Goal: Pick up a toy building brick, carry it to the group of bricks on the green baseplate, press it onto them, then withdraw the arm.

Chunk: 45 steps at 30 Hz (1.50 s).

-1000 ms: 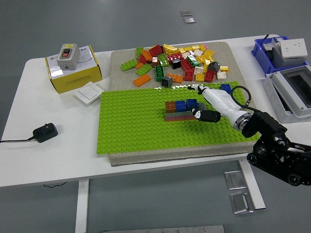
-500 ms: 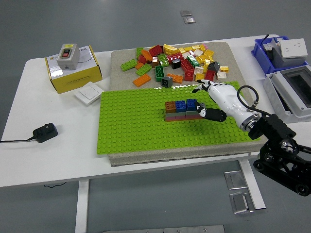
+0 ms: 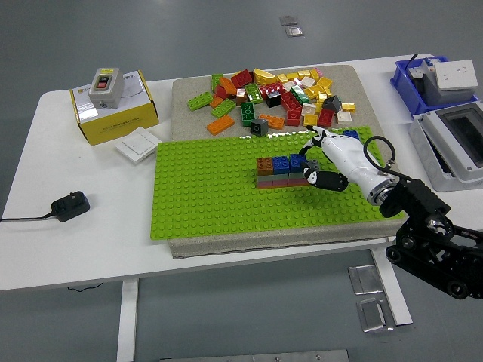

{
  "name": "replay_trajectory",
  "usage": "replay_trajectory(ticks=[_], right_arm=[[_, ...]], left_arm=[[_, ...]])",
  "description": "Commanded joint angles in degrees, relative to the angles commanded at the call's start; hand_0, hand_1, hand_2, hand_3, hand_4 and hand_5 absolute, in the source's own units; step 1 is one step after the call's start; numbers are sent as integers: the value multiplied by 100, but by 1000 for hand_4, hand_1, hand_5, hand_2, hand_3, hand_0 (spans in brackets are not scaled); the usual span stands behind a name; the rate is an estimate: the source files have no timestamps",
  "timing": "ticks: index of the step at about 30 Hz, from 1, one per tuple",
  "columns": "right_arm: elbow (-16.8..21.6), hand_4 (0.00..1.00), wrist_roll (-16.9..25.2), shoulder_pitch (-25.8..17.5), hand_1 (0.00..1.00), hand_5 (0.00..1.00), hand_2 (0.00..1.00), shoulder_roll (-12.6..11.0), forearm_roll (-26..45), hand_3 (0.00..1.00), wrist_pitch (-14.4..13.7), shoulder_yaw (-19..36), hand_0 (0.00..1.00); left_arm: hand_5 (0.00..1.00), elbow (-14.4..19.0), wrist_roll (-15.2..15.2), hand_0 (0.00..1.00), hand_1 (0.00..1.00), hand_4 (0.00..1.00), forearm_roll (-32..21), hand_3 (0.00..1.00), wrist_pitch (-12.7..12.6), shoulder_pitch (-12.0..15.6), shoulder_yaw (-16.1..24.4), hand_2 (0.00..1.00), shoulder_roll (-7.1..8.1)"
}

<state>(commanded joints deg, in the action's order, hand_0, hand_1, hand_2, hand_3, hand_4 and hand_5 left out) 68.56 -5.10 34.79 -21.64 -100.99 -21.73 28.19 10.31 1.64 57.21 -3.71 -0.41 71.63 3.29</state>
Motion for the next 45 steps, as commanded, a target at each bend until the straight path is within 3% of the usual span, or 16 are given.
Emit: replay_trajectory(ticks=[36,45], right_arm=[[-246,543,-326,77,881,457,998,194,-317,643,223,-386,819],[-14,538,-49,77,879,458,982,114,281,649,90,-194,804]], left_arm=[[701,0,3,662,661,193,-4,599,-9,-43,-14,579,-2],[701,0,-2,662,662,192,-23,598,-15,-23,-15,580,-3]])
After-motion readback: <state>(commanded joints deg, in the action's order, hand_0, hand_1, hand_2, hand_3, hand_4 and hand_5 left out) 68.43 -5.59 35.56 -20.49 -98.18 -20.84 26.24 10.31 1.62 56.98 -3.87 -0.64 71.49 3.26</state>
